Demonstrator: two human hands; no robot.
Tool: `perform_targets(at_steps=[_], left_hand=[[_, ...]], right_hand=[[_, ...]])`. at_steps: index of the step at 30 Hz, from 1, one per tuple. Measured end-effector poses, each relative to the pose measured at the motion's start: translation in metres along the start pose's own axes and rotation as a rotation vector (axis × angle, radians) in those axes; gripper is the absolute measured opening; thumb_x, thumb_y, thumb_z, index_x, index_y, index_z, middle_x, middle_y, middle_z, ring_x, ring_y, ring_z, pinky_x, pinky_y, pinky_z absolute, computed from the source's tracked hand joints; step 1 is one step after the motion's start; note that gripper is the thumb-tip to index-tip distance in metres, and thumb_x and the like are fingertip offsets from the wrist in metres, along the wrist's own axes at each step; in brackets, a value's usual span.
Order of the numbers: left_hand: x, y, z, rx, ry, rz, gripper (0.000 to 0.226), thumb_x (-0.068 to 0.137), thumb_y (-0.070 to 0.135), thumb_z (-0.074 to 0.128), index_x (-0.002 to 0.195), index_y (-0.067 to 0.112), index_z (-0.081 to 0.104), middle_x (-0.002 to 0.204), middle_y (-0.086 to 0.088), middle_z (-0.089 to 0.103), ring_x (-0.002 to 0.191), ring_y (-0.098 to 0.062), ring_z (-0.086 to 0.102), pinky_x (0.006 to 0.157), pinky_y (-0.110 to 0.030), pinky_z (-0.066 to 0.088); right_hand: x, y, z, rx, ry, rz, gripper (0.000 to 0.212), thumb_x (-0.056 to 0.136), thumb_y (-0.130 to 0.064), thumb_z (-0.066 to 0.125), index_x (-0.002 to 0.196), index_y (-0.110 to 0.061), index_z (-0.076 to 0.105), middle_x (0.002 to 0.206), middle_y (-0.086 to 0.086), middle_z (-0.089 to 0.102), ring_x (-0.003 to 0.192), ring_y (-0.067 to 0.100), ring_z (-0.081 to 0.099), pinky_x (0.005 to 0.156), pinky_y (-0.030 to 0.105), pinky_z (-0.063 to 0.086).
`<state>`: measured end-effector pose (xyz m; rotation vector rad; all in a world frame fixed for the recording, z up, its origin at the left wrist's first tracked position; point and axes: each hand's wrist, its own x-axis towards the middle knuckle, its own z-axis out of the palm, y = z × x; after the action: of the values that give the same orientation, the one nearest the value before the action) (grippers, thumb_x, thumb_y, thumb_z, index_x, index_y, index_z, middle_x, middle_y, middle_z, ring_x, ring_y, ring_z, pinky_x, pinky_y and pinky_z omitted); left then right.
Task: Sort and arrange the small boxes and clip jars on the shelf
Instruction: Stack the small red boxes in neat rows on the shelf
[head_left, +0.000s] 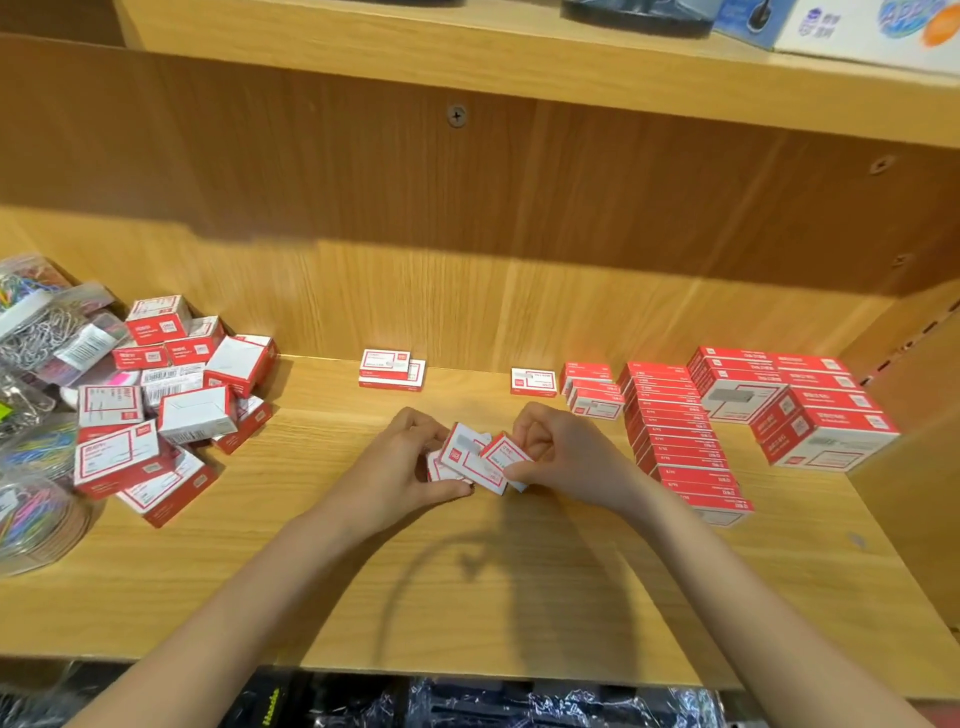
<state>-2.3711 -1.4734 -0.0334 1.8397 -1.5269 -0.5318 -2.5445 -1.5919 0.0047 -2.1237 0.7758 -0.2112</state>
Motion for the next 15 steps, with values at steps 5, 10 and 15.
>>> perform_targets(at_steps=[5, 10, 15], left_hand=[[0.003, 0.01, 0.002, -0.172, -0.034, -0.135, 0.016, 0.079, 0.021, 0.072, 0.081, 0.028, 0.058, 0.078, 0.005, 0.066, 0.077, -0.019, 0.065, 0.072, -0.031, 0.05], [0.006, 0.011, 0.002, -0.436, 0.002, -0.321, 0.018, 0.083, 0.011, 0.066, 0.1, 0.011, 0.06, 0.079, -0.004, 0.066, 0.072, -0.018, 0.062, 0.075, -0.038, 0.051], [0.019, 0.024, 0.009, -0.221, 0.039, -0.38, 0.026, 0.081, 0.038, 0.067, 0.093, 0.017, 0.059, 0.08, -0.002, 0.067, 0.072, -0.015, 0.062, 0.068, -0.031, 0.049]], right_hand=[[-0.006, 0.005, 0.004, -0.038, 0.106, 0.02, 0.026, 0.073, -0.013, 0.075, 0.086, -0.016, 0.053, 0.069, -0.016, 0.058, 0.053, -0.006, 0.049, 0.055, 0.009, 0.036], [-0.017, 0.013, -0.004, -0.08, 0.055, 0.089, 0.025, 0.078, -0.018, 0.071, 0.099, -0.019, 0.058, 0.096, -0.002, 0.06, 0.067, 0.001, 0.051, 0.057, 0.012, 0.042], [-0.021, 0.016, -0.008, -0.27, -0.016, 0.054, 0.046, 0.081, -0.027, 0.067, 0.124, -0.015, 0.056, 0.11, 0.005, 0.047, 0.103, 0.015, 0.046, 0.089, 0.024, 0.037]])
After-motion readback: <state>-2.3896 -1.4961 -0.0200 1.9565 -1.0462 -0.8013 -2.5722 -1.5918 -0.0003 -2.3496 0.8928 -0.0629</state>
